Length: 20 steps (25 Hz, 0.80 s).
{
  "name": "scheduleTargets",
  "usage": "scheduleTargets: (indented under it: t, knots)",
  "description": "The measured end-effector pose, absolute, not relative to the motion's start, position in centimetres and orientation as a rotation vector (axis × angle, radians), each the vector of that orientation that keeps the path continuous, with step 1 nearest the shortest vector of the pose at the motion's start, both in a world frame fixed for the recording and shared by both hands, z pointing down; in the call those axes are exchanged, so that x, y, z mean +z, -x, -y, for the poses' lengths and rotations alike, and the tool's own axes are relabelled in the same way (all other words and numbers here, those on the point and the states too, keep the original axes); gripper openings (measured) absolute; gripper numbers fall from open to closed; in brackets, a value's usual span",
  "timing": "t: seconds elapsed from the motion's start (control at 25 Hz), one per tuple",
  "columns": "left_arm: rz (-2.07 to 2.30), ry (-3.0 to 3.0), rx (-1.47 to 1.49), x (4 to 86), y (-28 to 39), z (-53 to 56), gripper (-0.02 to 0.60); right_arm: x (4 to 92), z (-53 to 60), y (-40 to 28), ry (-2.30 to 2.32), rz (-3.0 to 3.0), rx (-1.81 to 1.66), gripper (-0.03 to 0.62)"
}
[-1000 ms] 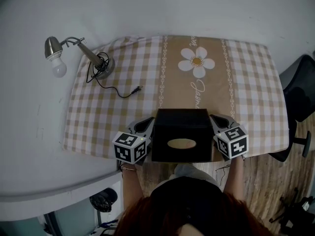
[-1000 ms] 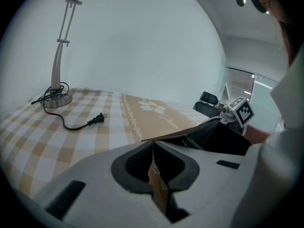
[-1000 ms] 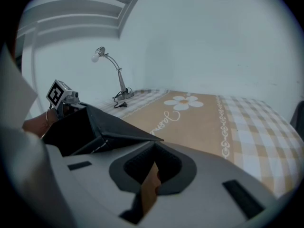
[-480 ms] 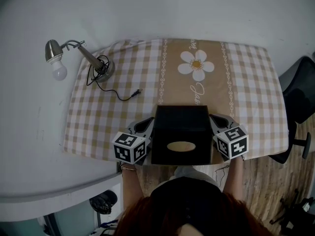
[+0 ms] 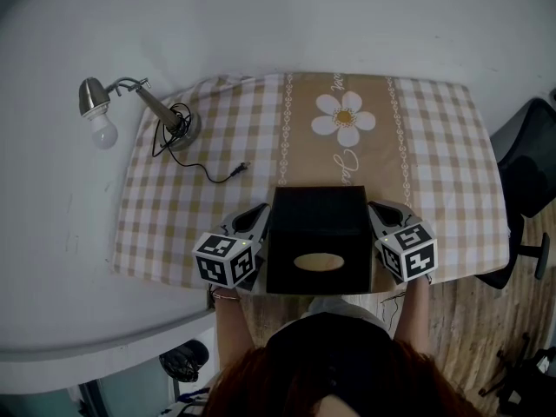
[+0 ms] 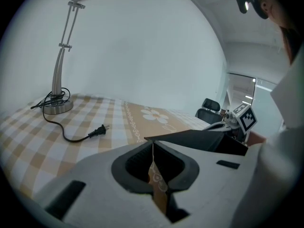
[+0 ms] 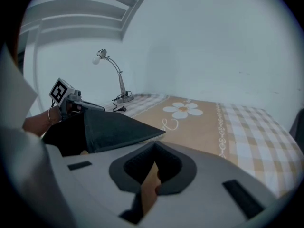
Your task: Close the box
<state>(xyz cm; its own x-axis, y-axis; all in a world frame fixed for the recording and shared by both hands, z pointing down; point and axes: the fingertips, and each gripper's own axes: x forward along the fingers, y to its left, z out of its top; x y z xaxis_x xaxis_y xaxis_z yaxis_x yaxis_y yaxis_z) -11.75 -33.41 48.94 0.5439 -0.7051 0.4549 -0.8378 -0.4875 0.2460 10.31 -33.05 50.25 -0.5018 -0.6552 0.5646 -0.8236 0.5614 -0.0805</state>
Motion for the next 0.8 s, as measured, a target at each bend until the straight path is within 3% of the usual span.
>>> scheduleTargets:
  t: [0.8]
  knots:
    - [1.305, -2.331, 0.309, 47.2, 11.9, 34.7, 0.028, 47.9, 34.6, -10.6, -1.268, 2.392, 0.451, 0.017]
